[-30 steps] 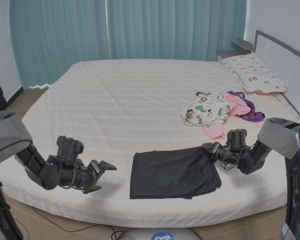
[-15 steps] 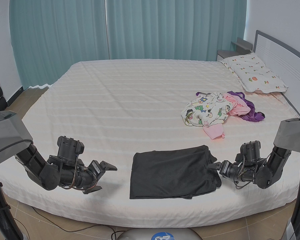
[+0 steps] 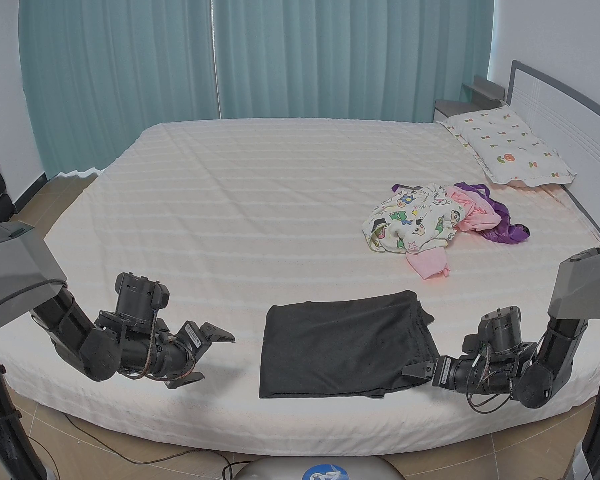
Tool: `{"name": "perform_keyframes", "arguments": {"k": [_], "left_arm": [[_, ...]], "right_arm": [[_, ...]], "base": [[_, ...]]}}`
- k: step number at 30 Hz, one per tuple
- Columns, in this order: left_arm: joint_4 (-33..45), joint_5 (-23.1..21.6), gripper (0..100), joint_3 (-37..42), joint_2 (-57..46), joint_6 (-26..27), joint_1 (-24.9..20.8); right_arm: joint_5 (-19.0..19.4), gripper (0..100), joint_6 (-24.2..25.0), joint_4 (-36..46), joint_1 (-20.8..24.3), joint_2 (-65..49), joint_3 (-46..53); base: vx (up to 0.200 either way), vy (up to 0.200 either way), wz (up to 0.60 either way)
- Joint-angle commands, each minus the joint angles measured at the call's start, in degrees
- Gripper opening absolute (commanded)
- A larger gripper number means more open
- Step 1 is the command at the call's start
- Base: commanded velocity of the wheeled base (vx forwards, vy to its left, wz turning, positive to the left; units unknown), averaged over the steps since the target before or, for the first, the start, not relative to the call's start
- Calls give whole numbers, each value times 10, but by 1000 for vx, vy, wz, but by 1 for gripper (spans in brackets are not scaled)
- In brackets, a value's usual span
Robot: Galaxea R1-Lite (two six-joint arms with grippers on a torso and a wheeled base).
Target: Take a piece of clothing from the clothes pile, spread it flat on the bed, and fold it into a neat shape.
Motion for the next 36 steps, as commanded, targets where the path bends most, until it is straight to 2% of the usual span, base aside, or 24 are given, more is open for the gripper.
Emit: {"name": "perform_keyframes", "arguments": {"k": [1, 2, 3, 26, 27, 35, 36], "left_arm": [[0, 0, 100, 0, 1, 0, 0], [0, 0, 100, 0, 1, 0, 0], [0, 0, 100, -1, 1, 0, 0], [0, 0, 100, 0, 2, 0, 0], [0, 0, 100, 0, 2, 0, 0], [0, 0, 100, 0, 2, 2, 0], [0, 0, 100, 0, 3, 2, -1]], "right_arm": [[-1, 100, -1, 1, -4, 8, -3], [-1, 100, -1, 2, -4, 8, -3], [-1, 0, -1, 5, -5, 5, -4], [-6, 0, -10, 2, -10, -20, 56], [-6, 100, -10, -1, -10, -21, 54], [0, 100, 5, -46, -7, 1, 36], [-3, 100, 19, -46, -5, 8, 20]], "base": [[0, 0, 0], [0, 0, 0], [0, 0, 0], [0, 0, 0], [0, 0, 0], [0, 0, 0], [0, 0, 0]]}}
